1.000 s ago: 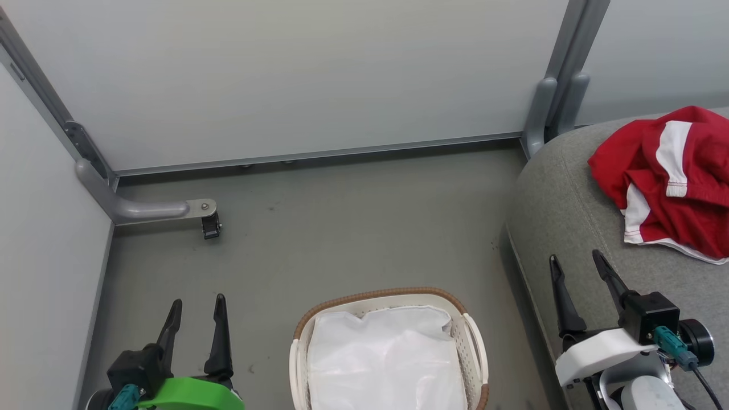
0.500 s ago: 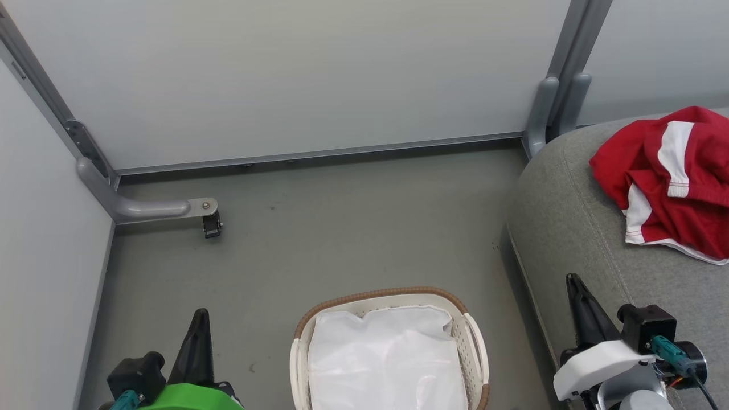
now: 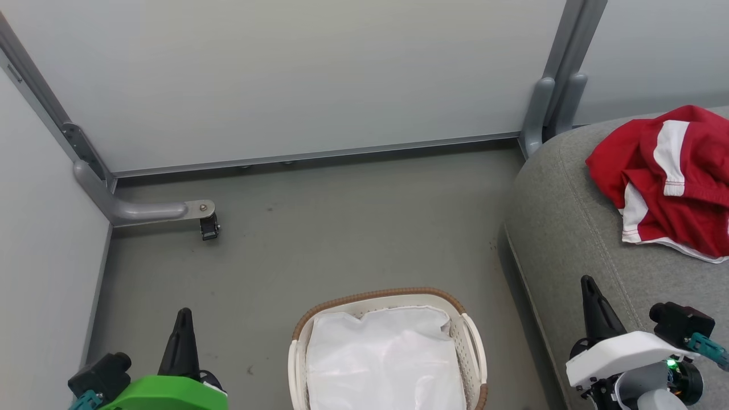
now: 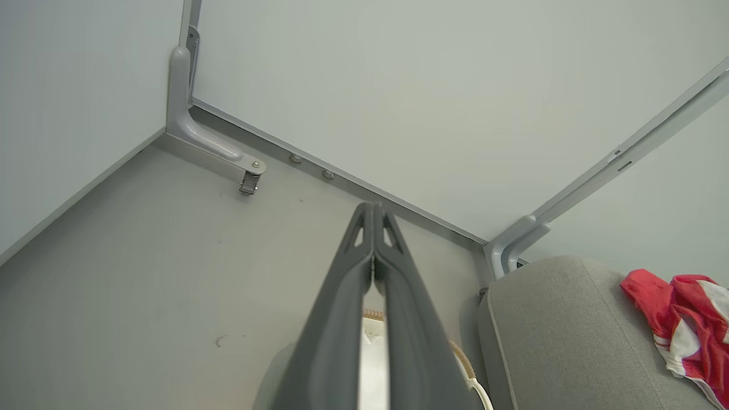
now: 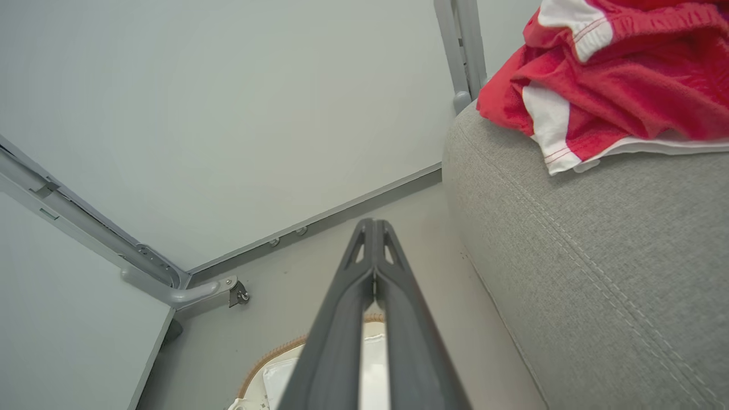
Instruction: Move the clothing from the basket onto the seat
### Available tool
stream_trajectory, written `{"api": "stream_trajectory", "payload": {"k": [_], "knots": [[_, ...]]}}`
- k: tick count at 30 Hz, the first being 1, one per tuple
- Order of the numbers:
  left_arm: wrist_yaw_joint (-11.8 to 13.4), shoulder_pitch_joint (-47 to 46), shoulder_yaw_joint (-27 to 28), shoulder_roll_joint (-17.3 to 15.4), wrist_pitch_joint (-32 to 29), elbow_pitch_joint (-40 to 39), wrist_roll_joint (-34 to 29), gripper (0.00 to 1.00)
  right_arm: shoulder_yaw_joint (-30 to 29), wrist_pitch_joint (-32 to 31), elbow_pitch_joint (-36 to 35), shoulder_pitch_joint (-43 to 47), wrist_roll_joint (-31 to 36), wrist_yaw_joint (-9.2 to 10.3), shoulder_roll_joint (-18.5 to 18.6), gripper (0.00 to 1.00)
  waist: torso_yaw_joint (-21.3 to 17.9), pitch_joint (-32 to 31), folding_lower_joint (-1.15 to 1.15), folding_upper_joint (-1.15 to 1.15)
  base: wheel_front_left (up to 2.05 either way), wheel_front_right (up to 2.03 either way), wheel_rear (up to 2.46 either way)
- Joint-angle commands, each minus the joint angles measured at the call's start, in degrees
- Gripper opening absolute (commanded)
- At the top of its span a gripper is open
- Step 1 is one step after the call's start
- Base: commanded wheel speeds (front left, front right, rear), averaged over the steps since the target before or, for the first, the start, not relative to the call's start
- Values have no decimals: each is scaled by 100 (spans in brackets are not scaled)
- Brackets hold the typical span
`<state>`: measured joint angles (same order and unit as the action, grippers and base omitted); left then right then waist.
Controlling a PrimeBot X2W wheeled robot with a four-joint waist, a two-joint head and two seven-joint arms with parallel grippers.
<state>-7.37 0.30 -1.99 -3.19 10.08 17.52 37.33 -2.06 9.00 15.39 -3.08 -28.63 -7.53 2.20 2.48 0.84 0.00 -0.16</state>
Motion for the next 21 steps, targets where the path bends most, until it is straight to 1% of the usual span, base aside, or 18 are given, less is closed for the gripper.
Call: {"api": "stream_trajectory", "payload": {"k": [1, 21], "knots": [[-3, -188, 40, -58, -42, -97, 245, 0, -35, -55, -101, -141, -258, 1, 34, 0, -4, -1, 0, 3, 0, 0, 0], [-7, -328, 192, -95, -429, -190, 1757, 0, -152, -468, -122, -203, -1943, 3, 48, 0, -51, -14, 0, 5, 0, 0, 0]]}}
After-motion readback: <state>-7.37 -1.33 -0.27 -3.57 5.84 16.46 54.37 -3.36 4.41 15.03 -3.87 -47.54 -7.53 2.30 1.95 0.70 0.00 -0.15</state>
